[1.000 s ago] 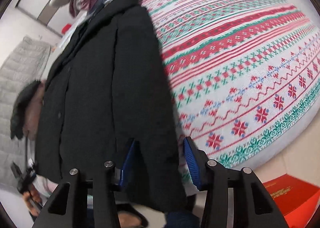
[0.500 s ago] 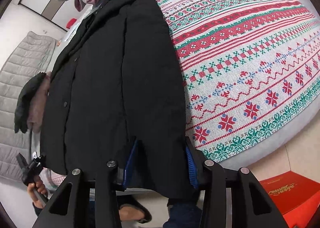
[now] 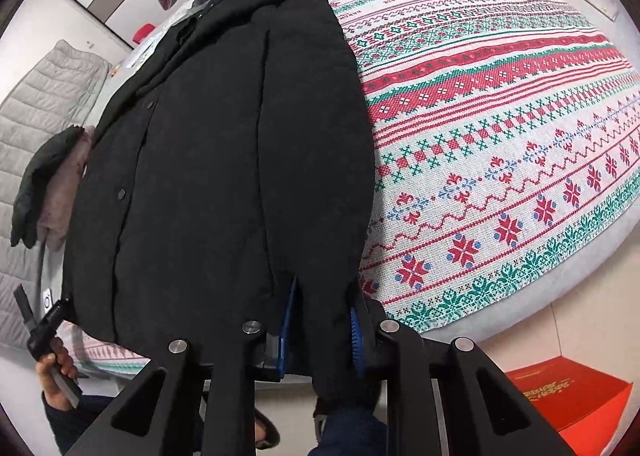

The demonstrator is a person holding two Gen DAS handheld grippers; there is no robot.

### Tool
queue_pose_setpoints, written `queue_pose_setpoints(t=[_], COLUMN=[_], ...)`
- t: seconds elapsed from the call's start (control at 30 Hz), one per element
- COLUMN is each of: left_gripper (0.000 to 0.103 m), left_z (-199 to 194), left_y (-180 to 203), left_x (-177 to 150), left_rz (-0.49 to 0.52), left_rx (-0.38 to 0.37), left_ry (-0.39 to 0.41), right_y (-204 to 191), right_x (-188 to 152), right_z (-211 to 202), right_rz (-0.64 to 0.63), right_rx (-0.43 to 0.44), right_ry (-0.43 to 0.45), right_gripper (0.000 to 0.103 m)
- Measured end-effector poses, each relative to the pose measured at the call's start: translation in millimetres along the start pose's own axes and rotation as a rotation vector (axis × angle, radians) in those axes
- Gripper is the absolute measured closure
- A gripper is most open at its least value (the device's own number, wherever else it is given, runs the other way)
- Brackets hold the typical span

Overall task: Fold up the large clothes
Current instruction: 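Close both tools on the hem of the narrowed jacket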

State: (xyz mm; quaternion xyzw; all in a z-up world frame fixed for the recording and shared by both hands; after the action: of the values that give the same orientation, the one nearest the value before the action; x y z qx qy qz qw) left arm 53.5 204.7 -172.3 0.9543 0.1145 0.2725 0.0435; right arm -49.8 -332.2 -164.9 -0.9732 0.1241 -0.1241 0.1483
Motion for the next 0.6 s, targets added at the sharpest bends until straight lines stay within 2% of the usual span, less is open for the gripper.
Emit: queue_pose_setpoints(t=[0.23,0.37,0.4,0.43,0.5,0.6], left_gripper=[0.06,0.061,0.063,0.074,0.085,0.092], left_z=[4.4,3.0,3.3,2.5,1.0,-3.1], left_y=[-1.1,1.5,3.2,5.1,8.0,9.0], left_x=[1.2,0.5,0.7,0.5,1.1,2.3], left_rz=[-0.038,-0.024,-0.02,-0.017,-0.023,-0.035], left_rx=[-0.019,-0.006,-0.003,-0.01,-0.033,-0.035], left_ry=[-0.021,-0.005,-0.002,0.002,0.004,0.011], right_y=[-6.6,-6.5,-7.6,-9.5,-14.2,-19.6], right_x=[4.3,2.8,2.7,2.2,2.0,3.1], right_z=[5.0,4.5,5.2,6.4,7.5,5.0], right_rz=[-0.003,-0.021,-0.032,-0.048,-0.074,-0.072], right_rx=[0.001,-0.019,-0.034,-0.055,-0.089,-0.073], right_ry=[-0.003,-0.002,-0.003,-0.004,0.001,0.022], right_gripper=[0.08,0.08,0.08,0.08,0.08,0.092])
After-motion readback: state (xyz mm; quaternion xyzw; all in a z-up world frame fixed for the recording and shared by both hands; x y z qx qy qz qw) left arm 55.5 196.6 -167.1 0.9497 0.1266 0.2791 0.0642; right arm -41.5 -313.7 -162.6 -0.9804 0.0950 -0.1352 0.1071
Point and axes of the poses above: each gripper's, at about its wrist camera, not at the fingertips, and z roughly the way its jaws point, y to its right, x to its top, the point moved 8 cm from there along z, roughly the way its jaws point
